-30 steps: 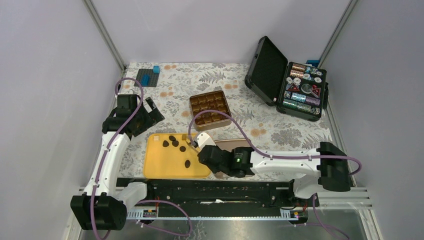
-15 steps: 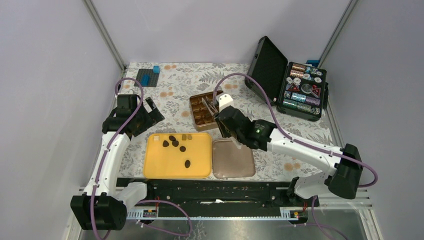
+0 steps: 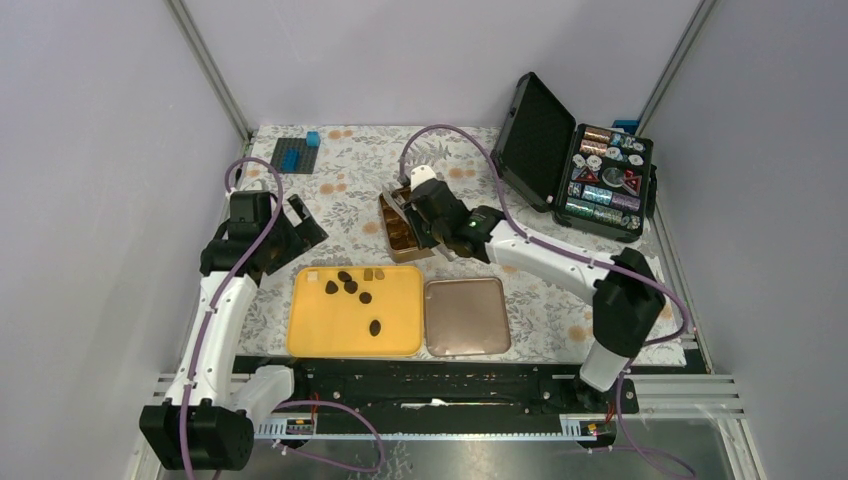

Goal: Pack the chocolate

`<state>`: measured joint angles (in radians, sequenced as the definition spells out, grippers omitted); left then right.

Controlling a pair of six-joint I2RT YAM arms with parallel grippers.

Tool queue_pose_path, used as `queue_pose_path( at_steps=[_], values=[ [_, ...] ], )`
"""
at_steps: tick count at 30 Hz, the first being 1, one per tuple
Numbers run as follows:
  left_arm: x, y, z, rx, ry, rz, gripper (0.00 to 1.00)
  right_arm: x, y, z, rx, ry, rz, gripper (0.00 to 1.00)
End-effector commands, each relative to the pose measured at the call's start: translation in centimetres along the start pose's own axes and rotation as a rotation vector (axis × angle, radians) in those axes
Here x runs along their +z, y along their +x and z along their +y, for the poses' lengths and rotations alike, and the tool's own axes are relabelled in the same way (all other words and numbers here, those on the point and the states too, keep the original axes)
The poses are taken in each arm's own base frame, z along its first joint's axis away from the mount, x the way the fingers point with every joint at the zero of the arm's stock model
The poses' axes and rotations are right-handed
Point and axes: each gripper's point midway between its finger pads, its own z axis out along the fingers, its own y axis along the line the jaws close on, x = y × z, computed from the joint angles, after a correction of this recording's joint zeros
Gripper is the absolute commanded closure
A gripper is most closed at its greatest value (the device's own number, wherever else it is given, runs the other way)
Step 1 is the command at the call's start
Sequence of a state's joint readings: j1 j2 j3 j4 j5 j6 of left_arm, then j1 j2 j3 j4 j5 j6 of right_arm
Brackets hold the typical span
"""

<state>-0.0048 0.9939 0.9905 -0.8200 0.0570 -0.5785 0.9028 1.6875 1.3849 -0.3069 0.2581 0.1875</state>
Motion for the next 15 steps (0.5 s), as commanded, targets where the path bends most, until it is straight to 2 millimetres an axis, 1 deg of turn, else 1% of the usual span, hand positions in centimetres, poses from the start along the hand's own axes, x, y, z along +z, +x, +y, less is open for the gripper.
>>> queue_pose_path(
  at_steps=[1, 8, 11, 15],
  values=[
    [-1.4, -1.1, -1.0, -0.001, 0.045, -0.051, 0.01, 1.1, -2.5, 0.9, 0.027, -0.034, -0.056, 0.7],
    [-1.5, -0.8, -1.1, 0.002, 0.06, -0.04, 0.01, 3.3, -1.9, 0.9, 0.055, -0.005, -0.022, 0.7],
    [-1.7, -0.7, -1.1, 0.009, 0.061, -0.042, 0.01, 4.1, -1.5, 0.7, 0.054, 0.015, -0.003, 0.7],
    [-2.0, -0.4, -1.1, 0.01, 0.071, -0.041, 0.01, 4.9, -1.4, 0.6, 0.056, 0.028, 0.005, 0.7]
  ],
)
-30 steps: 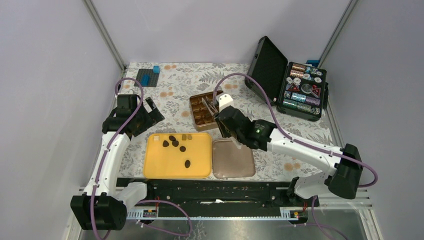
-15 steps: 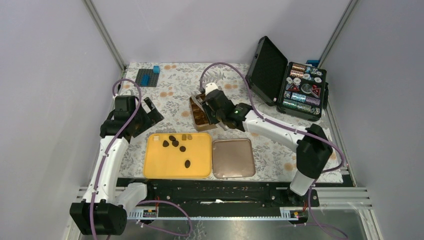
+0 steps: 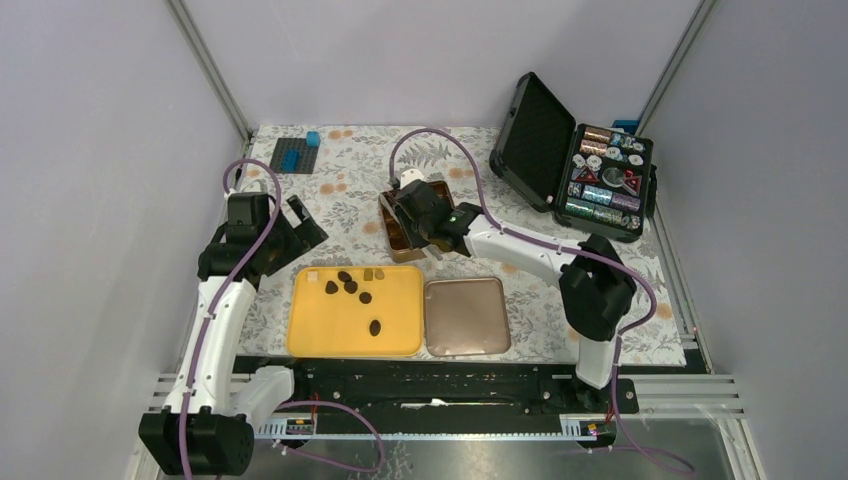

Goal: Pack the chocolate

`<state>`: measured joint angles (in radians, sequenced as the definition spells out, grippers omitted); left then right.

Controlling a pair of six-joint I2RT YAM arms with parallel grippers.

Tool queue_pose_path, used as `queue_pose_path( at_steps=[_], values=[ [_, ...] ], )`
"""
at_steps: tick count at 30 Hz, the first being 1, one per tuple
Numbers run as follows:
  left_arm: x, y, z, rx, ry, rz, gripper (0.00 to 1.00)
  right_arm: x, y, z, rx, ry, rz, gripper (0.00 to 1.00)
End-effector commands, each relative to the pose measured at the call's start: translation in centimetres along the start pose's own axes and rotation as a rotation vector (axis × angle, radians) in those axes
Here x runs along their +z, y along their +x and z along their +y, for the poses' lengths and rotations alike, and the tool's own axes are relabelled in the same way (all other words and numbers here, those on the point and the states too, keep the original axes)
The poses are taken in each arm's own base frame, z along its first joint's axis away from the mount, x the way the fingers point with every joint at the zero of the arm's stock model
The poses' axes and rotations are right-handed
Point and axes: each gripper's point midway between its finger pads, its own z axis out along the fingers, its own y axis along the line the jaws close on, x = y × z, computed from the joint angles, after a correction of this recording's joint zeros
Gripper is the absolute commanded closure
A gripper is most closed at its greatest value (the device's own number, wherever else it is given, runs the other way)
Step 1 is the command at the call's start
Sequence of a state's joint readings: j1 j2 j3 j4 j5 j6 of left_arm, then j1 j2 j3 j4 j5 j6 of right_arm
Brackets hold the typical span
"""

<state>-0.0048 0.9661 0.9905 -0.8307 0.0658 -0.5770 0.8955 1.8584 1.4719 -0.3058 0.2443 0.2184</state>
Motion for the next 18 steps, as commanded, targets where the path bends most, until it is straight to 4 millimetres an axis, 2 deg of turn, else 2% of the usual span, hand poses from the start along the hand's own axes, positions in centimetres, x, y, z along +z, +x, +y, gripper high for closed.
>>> queue_pose_path(
  at_steps=[1, 9, 14, 18],
  values=[
    [-1.3, -0.5, -0.9, 0.009, 0.054, -0.032, 0.01, 0.2, -3.3, -0.3, 0.045, 0.017, -0.076, 0.71],
    [-1.3, -0.3, -0.8, 0.022, 0.052, -0.025, 0.01, 1.0, -3.6, -0.9, 0.053, 0.044, -0.072, 0.7],
    [-1.6, -0.4, -0.7, 0.026, 0.043, -0.03, 0.01, 1.2, -3.3, -0.8, 0.053, 0.043, -0.056, 0.57],
    [-1.5, -0.3, -0.5, 0.023, 0.04, -0.029, 0.01, 1.3, -3.4, -0.8, 0.053, 0.041, -0.057, 0.53]
  ],
)
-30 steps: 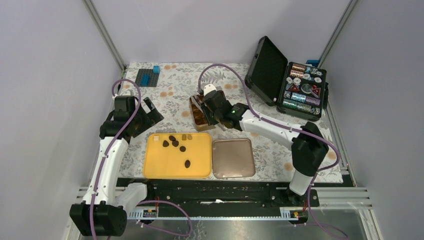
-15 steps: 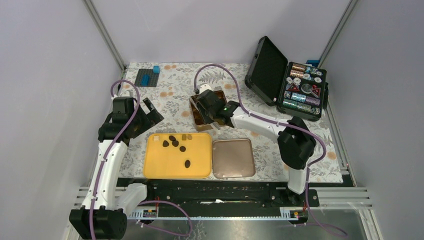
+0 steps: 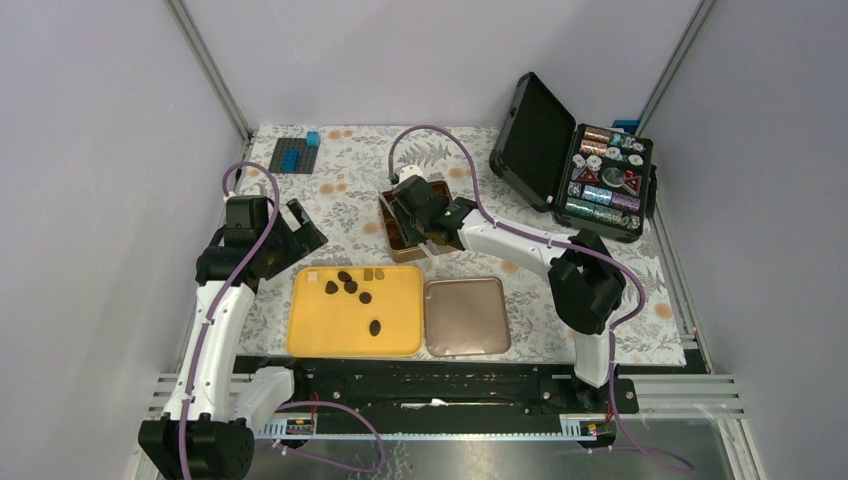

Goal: Pack the chocolate

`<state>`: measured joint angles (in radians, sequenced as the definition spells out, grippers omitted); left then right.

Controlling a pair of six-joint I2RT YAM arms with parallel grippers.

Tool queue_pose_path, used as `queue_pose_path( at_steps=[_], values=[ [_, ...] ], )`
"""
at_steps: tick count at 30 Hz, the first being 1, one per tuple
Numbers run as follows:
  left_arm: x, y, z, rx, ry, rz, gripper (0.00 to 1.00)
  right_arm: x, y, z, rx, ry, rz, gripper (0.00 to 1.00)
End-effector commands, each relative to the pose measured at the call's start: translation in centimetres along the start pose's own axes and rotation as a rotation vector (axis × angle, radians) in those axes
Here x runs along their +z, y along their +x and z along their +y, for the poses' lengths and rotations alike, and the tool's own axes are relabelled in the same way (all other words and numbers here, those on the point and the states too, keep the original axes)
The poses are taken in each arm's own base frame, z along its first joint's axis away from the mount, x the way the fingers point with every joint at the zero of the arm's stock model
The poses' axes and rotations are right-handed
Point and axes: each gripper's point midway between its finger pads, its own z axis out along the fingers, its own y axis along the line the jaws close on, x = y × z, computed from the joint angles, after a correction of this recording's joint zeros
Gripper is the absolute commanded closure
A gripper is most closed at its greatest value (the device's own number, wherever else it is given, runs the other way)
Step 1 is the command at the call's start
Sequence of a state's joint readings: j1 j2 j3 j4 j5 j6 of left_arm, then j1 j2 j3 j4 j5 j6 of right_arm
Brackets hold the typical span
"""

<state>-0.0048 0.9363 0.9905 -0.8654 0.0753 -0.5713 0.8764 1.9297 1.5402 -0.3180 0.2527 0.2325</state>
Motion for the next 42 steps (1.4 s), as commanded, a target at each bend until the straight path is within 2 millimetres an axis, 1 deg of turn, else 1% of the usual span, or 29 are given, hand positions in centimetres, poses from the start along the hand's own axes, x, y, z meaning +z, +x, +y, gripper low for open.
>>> queue_pose_path(
  at_steps=[1, 5, 9, 11, 12, 15, 17, 19, 20, 21, 23, 26, 27, 29, 31, 33, 35, 37, 42],
  values=[
    [-0.7, -0.8, -0.6, 0.017, 0.033, -0.036, 0.01, -0.5, -2.7, -0.2, 0.03, 0.014, -0.065, 0.52],
    [-0.9, -0.8, -0.5, 0.022, 0.032, -0.044, 0.01, -0.8, -3.0, -0.1, 0.027, 0.008, -0.067, 0.53],
    [-0.8, -0.7, -0.2, 0.024, 0.018, -0.043, 0.01, -1.8, -3.7, -0.2, 0.027, 0.002, -0.091, 0.6],
    [-0.8, -0.7, -0.2, 0.024, 0.017, -0.04, 0.01, -2.8, -4.4, -0.2, 0.03, -0.009, -0.112, 0.67],
    [-0.8, -0.7, -0.2, 0.023, 0.018, -0.038, 0.01, -3.7, -4.9, -0.2, 0.032, -0.017, -0.13, 0.7],
    [-0.6, -0.6, -0.2, 0.021, 0.013, -0.035, 0.01, -5.5, -5.4, 0.0, 0.025, -0.058, -0.158, 0.82],
    [-0.4, -0.6, -0.1, 0.02, 0.01, -0.03, 0.01, -6.7, -5.2, 0.3, 0.009, -0.085, -0.169, 0.85],
    [-0.2, -0.7, -0.1, 0.02, 0.007, -0.028, 0.01, -8.1, -4.4, 0.3, -0.011, -0.088, -0.177, 0.85],
    [-0.2, -0.8, -0.2, 0.02, 0.007, -0.028, 0.01, -8.6, -3.6, 0.3, -0.027, -0.085, -0.171, 0.85],
    [-0.2, -0.8, -0.2, 0.02, 0.007, -0.029, 0.01, -9.4, -3.5, 0.4, -0.036, -0.09, -0.18, 0.85],
    [-0.2, -1.1, -0.1, 0.016, -0.002, -0.037, 0.01, -10.8, -1.7, 1.0, -0.074, -0.094, -0.173, 0.85],
    [-0.1, -1.3, 0.0, 0.013, -0.013, -0.042, 0.01, -13.0, 0.8, 3.0, -0.159, -0.126, -0.153, 0.85],
    [0.0, -1.4, -0.1, 0.016, -0.015, -0.04, 0.01, -13.6, 2.2, 3.6, -0.19, -0.137, -0.126, 0.84],
    [0.0, -1.6, -0.1, 0.017, -0.016, -0.041, 0.01, -14.8, 4.3, 4.6, -0.217, -0.138, -0.106, 0.8],
    [-0.1, -1.8, -0.2, 0.013, -0.017, -0.05, 0.01, -15.9, 6.2, 5.5, -0.215, -0.165, -0.104, 0.77],
    [-0.4, -2.1, -0.3, 0.006, -0.018, -0.067, 0.01, -16.8, 7.8, 6.0, -0.192, -0.189, -0.096, 0.73],
    [-0.6, -2.2, -0.3, 0.004, -0.018, -0.075, 0.01, -16.9, 9.3, 6.2, -0.172, -0.195, -0.076, 0.7],
    [-0.5, -2.1, -0.2, 0.001, -0.019, -0.073, 0.01, -16.5, 10.5, 6.0, -0.158, -0.188, -0.067, 0.68],
    [-0.3, -1.8, 0.3, 0.004, -0.034, -0.067, 0.01, -15.2, 12.0, 5.4, -0.151, -0.152, -0.059, 0.66]
  ],
)
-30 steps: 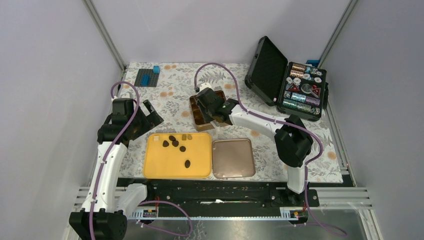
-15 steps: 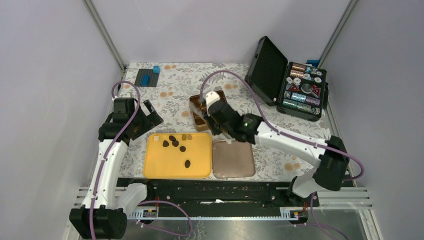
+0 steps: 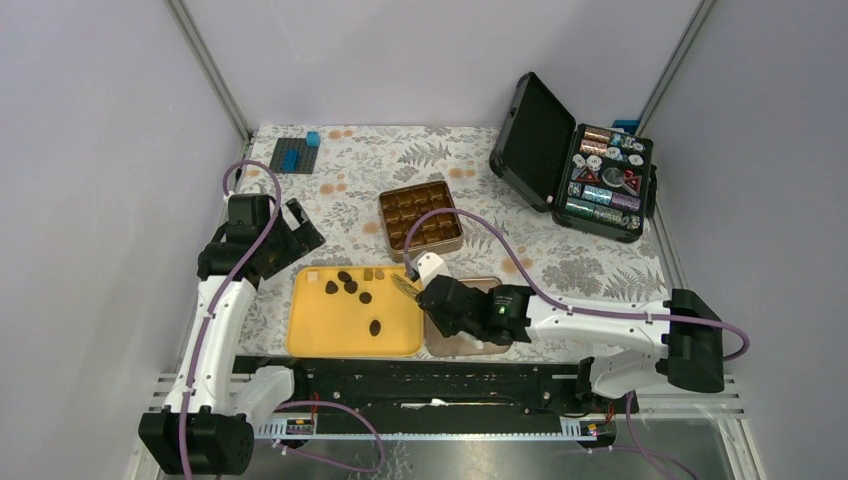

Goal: Pack the chocolate

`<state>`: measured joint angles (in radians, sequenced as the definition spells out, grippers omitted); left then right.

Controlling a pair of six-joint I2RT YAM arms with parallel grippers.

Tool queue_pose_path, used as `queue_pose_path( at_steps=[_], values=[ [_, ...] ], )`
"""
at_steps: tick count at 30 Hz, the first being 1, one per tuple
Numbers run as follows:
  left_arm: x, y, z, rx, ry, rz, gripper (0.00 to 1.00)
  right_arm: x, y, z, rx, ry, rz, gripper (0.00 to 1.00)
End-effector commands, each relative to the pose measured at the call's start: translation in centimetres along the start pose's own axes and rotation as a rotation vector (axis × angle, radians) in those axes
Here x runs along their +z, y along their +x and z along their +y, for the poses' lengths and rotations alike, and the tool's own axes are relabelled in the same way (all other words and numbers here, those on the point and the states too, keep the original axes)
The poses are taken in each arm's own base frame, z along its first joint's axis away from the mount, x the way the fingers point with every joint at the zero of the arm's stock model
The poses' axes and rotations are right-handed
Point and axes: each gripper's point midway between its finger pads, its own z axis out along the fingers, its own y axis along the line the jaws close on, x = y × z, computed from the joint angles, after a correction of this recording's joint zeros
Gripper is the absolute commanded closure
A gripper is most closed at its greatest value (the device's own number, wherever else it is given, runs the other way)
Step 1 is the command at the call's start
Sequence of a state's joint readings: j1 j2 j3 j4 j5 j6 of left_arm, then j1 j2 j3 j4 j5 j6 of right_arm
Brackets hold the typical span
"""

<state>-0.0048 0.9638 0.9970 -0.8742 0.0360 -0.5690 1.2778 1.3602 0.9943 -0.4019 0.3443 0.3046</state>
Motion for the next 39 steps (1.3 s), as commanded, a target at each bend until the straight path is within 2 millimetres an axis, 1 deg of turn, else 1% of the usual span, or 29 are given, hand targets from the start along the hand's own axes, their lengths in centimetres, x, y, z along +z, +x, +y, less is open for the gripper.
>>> queue_pose_path(
  at_steps=[1, 4, 7, 15, 19, 24, 31, 39],
  values=[
    [-0.8, -1.6, -0.4, 0.004, 0.01, -0.072, 0.01, 0.3, -1.4, -0.2, 0.075, 0.041, -0.086, 0.65],
    [-0.8, -1.5, -0.2, 0.001, 0.003, -0.068, 0.01, 1.2, -1.0, 0.0, 0.099, 0.051, -0.081, 0.63],
    [-0.8, -1.5, -0.4, -0.011, 0.01, -0.065, 0.01, 2.0, -1.1, 0.5, 0.112, 0.046, -0.091, 0.6],
    [0.2, -1.1, -0.2, -0.002, 0.001, -0.045, 0.01, 4.4, -1.1, 1.4, 0.075, 0.051, -0.074, 0.56],
    [0.4, -1.2, -0.1, 0.001, -0.004, -0.045, 0.01, 5.4, -1.1, 1.7, 0.073, 0.055, -0.069, 0.5],
    [0.7, -0.9, 0.0, 0.001, -0.007, -0.035, 0.01, 6.5, -0.8, 2.1, 0.078, 0.058, -0.062, 0.5],
    [0.6, -1.1, 0.0, 0.007, -0.004, -0.04, 0.01, 7.5, -1.6, 2.4, 0.041, 0.069, -0.066, 0.52],
    [0.3, -1.3, -0.3, 0.009, 0.005, -0.051, 0.01, 8.7, -1.8, 2.6, -0.002, 0.083, -0.056, 0.52]
  ],
)
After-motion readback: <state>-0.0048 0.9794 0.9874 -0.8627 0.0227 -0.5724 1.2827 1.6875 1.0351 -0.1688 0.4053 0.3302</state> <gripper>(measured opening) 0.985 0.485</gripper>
